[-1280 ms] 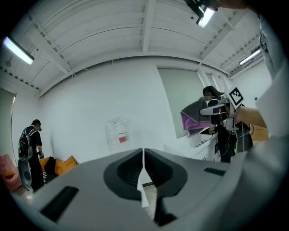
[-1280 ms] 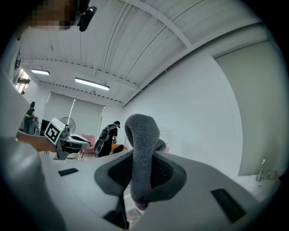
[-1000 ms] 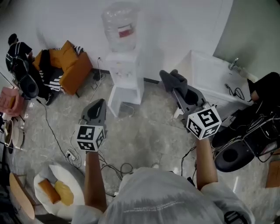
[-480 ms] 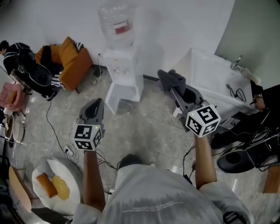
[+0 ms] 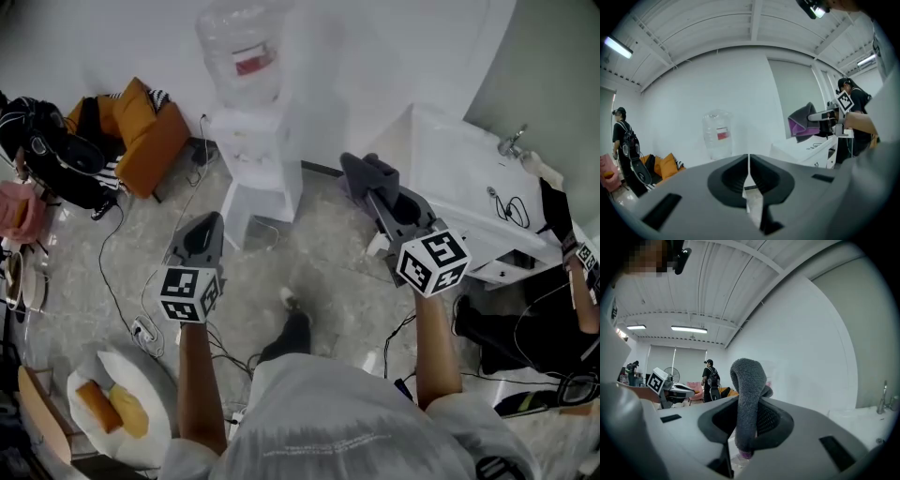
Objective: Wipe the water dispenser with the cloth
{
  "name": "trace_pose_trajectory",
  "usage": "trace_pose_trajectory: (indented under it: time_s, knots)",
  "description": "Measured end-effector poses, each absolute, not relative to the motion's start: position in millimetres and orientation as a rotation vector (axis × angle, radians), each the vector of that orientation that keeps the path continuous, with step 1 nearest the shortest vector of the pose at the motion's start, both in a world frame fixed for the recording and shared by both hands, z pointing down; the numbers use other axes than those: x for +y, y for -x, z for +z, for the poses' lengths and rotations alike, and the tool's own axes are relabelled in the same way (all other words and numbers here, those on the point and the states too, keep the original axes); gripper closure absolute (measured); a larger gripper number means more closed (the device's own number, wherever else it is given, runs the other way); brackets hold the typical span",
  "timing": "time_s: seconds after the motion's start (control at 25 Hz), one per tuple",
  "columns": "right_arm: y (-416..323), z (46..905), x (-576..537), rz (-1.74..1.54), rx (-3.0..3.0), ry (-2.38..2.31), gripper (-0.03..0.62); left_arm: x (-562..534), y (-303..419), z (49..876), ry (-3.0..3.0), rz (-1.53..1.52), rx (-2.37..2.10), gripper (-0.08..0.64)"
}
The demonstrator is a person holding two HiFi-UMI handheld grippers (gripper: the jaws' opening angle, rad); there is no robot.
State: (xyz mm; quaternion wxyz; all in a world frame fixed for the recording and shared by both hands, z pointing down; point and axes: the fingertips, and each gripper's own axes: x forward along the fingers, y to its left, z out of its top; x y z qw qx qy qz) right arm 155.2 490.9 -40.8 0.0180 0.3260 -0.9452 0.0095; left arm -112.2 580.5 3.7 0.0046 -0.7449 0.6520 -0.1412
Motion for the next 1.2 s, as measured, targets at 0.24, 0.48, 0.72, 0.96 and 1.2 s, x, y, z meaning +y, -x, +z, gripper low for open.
trace_pose_trajectory:
  time_s: [0.24,0.48,0.72,0.96,1.2]
  knots:
    - [-147,-22,412,0.099,-2.865,-1.078,0.512,495,123,20,2.402,-0.442,2.003,0.537]
    - [-122,10,316,0.223,-2.781,-1.129,0.509,405,153,47,2.493,-0.476,1.986,0.537]
    - [-96,49,241,0.321,-2.692,-1.187,0.509,330,186,81,2.561,-0.516,1.996,0.537]
    - [-75,86,191,0.448,-2.622,-1.219,0.509,271,200,112,2.622,-0.545,1.993,0.537]
    - [-70,121,163,0.53,-2.545,-1.235,0.509,234,193,155,2.708,-0.53,2.04,0.537]
